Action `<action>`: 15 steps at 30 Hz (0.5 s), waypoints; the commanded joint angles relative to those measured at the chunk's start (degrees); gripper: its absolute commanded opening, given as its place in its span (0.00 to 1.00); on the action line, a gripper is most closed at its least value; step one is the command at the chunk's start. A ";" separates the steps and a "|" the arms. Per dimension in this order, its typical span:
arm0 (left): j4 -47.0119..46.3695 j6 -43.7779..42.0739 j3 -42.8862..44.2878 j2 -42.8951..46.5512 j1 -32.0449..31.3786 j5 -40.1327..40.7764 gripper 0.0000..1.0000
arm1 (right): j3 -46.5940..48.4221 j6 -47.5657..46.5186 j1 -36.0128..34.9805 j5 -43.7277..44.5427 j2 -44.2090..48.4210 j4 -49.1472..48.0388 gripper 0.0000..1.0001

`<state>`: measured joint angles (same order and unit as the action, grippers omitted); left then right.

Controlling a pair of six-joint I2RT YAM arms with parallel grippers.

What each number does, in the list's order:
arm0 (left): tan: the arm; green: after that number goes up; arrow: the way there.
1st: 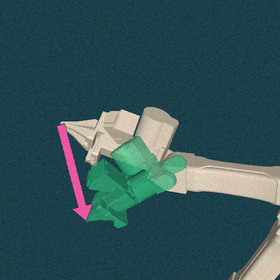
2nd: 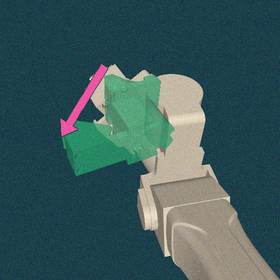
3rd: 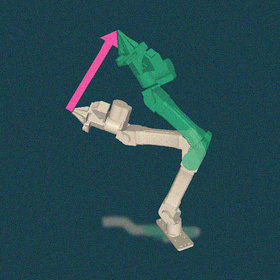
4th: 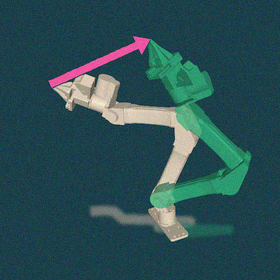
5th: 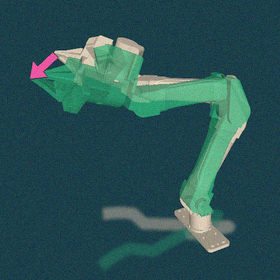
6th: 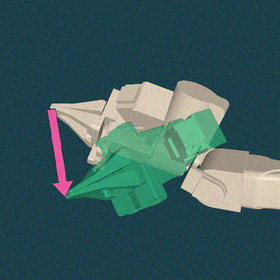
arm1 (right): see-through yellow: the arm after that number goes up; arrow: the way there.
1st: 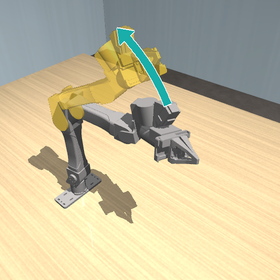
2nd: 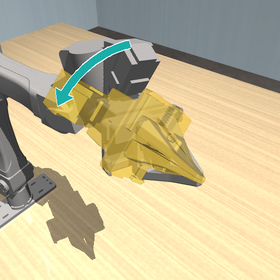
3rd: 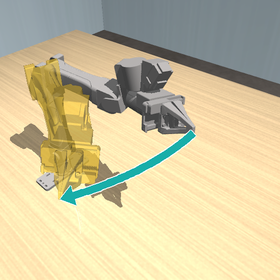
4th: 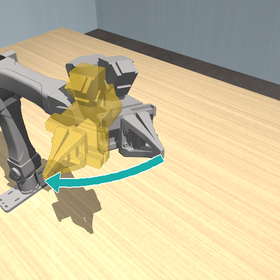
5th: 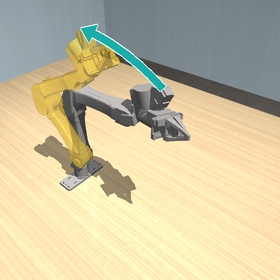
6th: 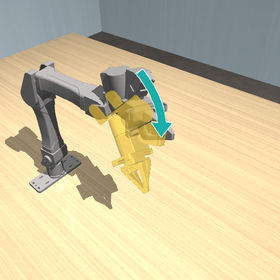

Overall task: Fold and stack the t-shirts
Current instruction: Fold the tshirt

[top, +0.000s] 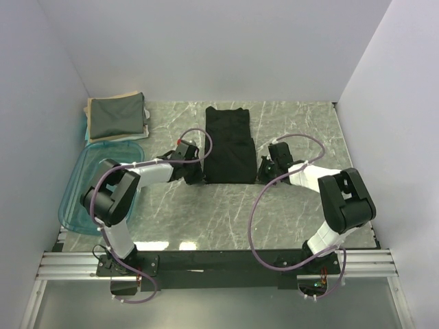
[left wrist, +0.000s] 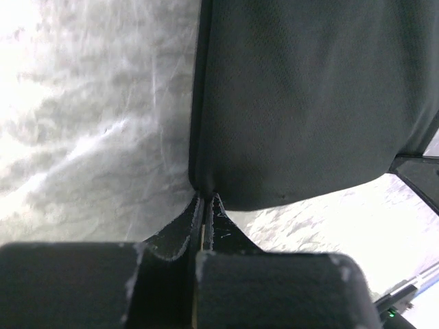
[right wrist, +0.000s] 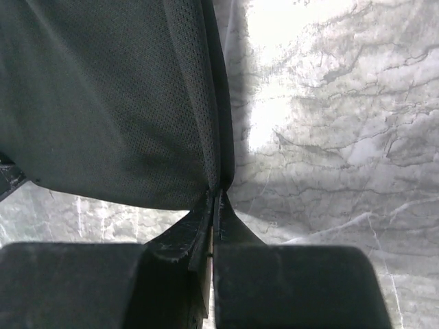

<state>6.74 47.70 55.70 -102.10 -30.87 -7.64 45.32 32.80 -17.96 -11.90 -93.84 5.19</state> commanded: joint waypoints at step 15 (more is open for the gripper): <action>15.39 16.09 -18.26 27.02 -22.20 18.44 0.01 | -19.74 5.34 -9.72 8.65 36.51 20.81 0.00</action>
<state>15.22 57.91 39.22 -81.38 -49.17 5.23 27.16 34.70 -25.74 -7.25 -65.01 17.30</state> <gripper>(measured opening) 0.016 0.009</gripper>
